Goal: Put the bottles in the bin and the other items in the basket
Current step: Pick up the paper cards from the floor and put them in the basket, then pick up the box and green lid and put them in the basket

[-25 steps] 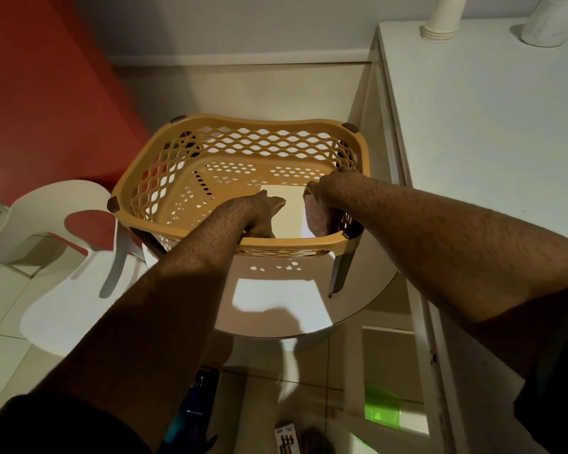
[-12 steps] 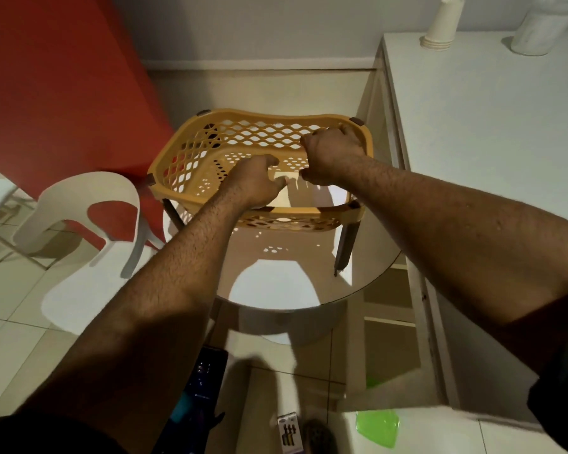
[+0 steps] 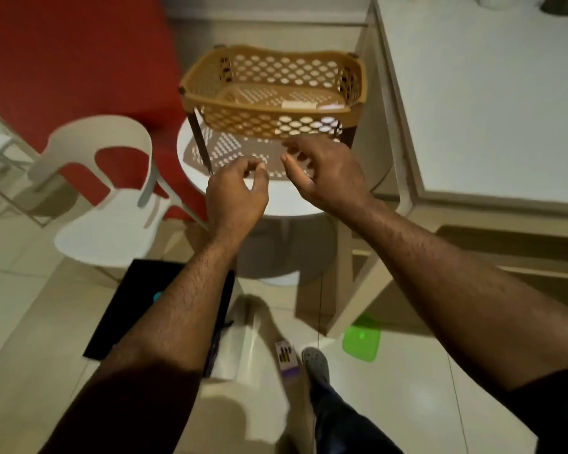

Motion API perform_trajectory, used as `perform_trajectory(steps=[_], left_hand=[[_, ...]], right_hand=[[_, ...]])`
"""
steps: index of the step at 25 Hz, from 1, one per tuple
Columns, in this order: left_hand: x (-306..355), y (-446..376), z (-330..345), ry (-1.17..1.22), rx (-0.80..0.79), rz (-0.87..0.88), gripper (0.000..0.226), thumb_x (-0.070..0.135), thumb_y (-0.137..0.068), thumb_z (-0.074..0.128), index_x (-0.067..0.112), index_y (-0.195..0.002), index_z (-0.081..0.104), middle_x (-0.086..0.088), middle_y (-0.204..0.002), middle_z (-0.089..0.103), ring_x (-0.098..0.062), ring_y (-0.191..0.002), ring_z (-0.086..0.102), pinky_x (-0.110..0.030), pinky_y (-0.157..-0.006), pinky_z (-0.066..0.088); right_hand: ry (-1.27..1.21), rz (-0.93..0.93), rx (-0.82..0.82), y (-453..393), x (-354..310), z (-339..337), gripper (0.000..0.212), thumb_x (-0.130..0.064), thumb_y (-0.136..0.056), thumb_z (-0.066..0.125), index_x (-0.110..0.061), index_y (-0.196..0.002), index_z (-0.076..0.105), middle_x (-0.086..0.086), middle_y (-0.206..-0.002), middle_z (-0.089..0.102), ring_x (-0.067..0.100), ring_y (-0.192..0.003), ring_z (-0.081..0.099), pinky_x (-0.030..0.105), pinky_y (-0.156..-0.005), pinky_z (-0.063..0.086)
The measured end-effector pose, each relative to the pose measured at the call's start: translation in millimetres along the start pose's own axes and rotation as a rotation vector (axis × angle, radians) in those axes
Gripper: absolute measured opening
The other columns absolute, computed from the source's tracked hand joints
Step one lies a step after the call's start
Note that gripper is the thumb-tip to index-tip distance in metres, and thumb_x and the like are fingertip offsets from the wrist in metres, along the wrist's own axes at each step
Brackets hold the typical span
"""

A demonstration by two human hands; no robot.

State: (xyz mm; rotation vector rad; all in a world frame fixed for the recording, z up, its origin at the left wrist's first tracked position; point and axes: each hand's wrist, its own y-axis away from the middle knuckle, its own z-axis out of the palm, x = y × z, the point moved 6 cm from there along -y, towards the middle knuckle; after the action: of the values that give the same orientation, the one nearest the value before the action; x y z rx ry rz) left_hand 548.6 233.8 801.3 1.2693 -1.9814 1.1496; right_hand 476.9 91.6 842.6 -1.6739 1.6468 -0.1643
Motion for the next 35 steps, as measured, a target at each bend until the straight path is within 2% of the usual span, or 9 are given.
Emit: perform_trajectory(steps=[4, 7, 11, 14, 18, 24, 30, 33, 35], left_hand=[[-72, 107, 15, 0.006, -0.111, -0.218, 0.021, 0.029, -0.087, 0.058, 0.022, -0.103, 0.068, 0.006, -0.081, 0.07, -0.011, -0.073, 0.064, -0.021, -0.067, 0.046], [-143, 192, 51, -0.128, -0.355, -0.434, 0.024, 0.029, -0.084, 0.06, 0.025, -0.107, 0.067, -0.001, -0.092, 0.072, -0.018, -0.082, 0.065, -0.022, -0.071, 0.042], [-239, 314, 121, -0.304, -0.774, -0.633, 0.035, 0.032, -0.085, 0.062, 0.019, -0.117, 0.062, -0.01, -0.112, 0.07, -0.031, -0.106, 0.063, -0.03, -0.086, 0.048], [-303, 388, 173, -0.347, -0.923, -0.746, 0.046, 0.034, -0.087, 0.059, 0.015, -0.128, 0.052, -0.01, -0.127, 0.062, -0.029, -0.117, 0.057, -0.032, -0.092, 0.045], [-393, 450, 247, -0.351, -0.922, -0.838, 0.055, 0.035, -0.088, 0.06, 0.011, -0.135, 0.046, -0.012, -0.133, 0.058, -0.031, -0.123, 0.052, -0.039, -0.101, 0.044], [-525, 504, 356, -0.496, -0.828, -0.843, 0.059, 0.034, -0.085, 0.061, 0.009, -0.135, 0.042, -0.016, -0.132, 0.051, -0.035, -0.119, 0.049, -0.045, -0.097, 0.046], [-610, 532, 471, -0.599, -0.727, -0.727, 0.078, 0.042, -0.083, 0.067, 0.01, -0.144, 0.029, -0.018, -0.149, 0.03, -0.037, -0.129, 0.036, -0.048, -0.1, 0.037], [-649, 534, 492, -0.644, -0.584, -0.751, 0.094, 0.053, -0.08, 0.066, 0.015, -0.151, 0.017, -0.017, -0.16, 0.01, -0.041, -0.142, 0.018, -0.058, -0.112, 0.024], [-669, 536, 496, -0.641, -0.504, -0.789, 0.099, 0.058, -0.078, 0.065, 0.015, -0.152, 0.015, -0.019, -0.16, 0.009, -0.042, -0.142, 0.017, -0.06, -0.112, 0.023]], right_hand=[[-0.001, 0.196, -0.117, 113, 14, 32, 0.028, -0.034, -0.095, 0.053, -0.014, -0.086, 0.071, -0.002, -0.074, 0.069, 0.01, -0.061, 0.059, 0.028, -0.056, 0.047], [0.039, 0.369, -0.305, 202, 42, 77, 0.034, -0.037, -0.094, 0.051, -0.02, -0.065, 0.055, -0.007, -0.057, 0.054, 0.013, -0.052, 0.052, 0.027, -0.05, 0.037], [0.015, 0.65, -0.629, 342, 100, 155, 0.028, -0.033, -0.093, 0.055, -0.013, -0.077, 0.067, 0.006, -0.071, 0.07, 0.028, -0.069, 0.065, 0.037, -0.063, 0.052], [-0.035, 0.843, -0.795, 440, 142, 209, 0.016, -0.026, -0.091, 0.062, -0.013, -0.094, 0.072, 0.008, -0.09, 0.076, 0.031, -0.085, 0.07, 0.036, -0.08, 0.054], [0.011, 1.129, -0.888, 563, 228, 269, 0.019, -0.032, -0.089, 0.064, -0.018, -0.101, 0.072, 0.002, -0.1, 0.077, 0.024, -0.1, 0.07, 0.024, -0.086, 0.044], [0.018, 1.551, -0.892, 721, 380, 347, 0.052, -0.043, -0.081, 0.072, -0.01, -0.12, 0.062, 0.005, -0.099, 0.06, 0.02, -0.091, 0.055, 0.044, -0.1, 0.049], [0.09, 1.633, -0.733, 782, 505, 420, 0.079, -0.045, -0.076, 0.078, -0.001, -0.135, 0.048, 0.013, -0.106, 0.06, 0.025, -0.084, 0.059, 0.049, -0.09, 0.057], [0.149, 1.742, -0.565, 788, 547, 442, 0.097, -0.056, -0.073, 0.076, 0.0, -0.139, 0.031, 0.015, -0.128, 0.051, 0.029, -0.108, 0.056, 0.047, -0.094, 0.054], [0.175, 1.745, -0.628, 794, 566, 451, 0.094, -0.056, -0.08, 0.07, 0.0, -0.141, 0.028, 0.018, -0.136, 0.048, 0.033, -0.124, 0.051, 0.044, -0.103, 0.048]])
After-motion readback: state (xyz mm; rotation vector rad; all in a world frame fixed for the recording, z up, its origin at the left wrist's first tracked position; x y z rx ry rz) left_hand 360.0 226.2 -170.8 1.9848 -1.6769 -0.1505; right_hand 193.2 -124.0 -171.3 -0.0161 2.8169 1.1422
